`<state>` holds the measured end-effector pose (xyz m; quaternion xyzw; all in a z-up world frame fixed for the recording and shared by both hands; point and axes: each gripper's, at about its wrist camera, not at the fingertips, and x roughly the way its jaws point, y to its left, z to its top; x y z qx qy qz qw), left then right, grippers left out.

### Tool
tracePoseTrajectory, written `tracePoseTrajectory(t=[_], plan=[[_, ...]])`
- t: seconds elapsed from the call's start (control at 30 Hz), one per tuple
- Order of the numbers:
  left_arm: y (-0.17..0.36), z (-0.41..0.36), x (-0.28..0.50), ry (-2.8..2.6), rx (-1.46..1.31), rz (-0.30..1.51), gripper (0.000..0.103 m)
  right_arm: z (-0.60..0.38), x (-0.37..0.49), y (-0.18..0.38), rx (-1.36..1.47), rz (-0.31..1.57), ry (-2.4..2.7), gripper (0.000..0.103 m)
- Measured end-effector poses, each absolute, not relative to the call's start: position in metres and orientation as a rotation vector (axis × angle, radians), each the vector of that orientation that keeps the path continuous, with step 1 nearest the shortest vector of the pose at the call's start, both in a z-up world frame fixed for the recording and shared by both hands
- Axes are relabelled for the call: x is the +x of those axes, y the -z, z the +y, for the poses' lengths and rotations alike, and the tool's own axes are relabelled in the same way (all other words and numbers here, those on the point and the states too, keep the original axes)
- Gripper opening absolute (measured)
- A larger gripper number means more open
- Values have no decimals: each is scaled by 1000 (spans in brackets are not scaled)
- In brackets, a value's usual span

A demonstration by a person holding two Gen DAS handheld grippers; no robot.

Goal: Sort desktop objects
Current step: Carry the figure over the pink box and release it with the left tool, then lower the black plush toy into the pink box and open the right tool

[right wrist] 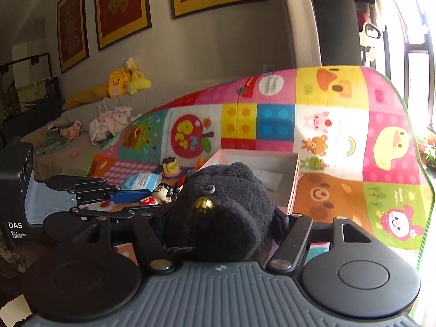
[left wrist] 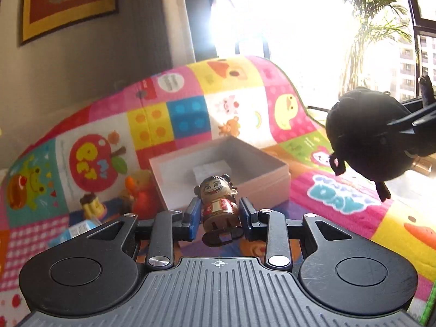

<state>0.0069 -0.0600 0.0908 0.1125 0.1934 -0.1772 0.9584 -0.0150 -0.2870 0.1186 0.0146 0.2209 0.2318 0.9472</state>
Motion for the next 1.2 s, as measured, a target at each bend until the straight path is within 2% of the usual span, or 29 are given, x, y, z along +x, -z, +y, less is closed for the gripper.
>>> tracePoseTrajectory(t=[0.17, 0.33, 0.4, 0.47, 0.67, 0.87, 1.07, 1.2], plan=[[-99, -79, 58, 308, 254, 330, 34, -289, -6, -109, 39, 487, -449, 67], [-70, -83, 117, 242, 207, 449, 36, -294, 5, -95, 44, 537, -412, 67], [-59, -75, 119, 239, 174, 484, 43, -297, 9, -93, 39, 539, -394, 67], [-54, -66, 109, 255, 143, 485, 69, -298, 17, -93, 33, 540, -381, 67], [-45, -36, 63, 220, 87, 492, 85, -289, 73, -104, 82, 543, -370, 67], [-35, -21, 37, 220, 14, 517, 95, -261, 164, -95, 160, 593, -334, 67], [-28, -21, 29, 247, 11, 524, 96, -228, 203, -49, 96, 713, -309, 68], [-21, -18, 34, 250, -8, 550, 96, -231, 197, -47, 73, 710, -311, 80]])
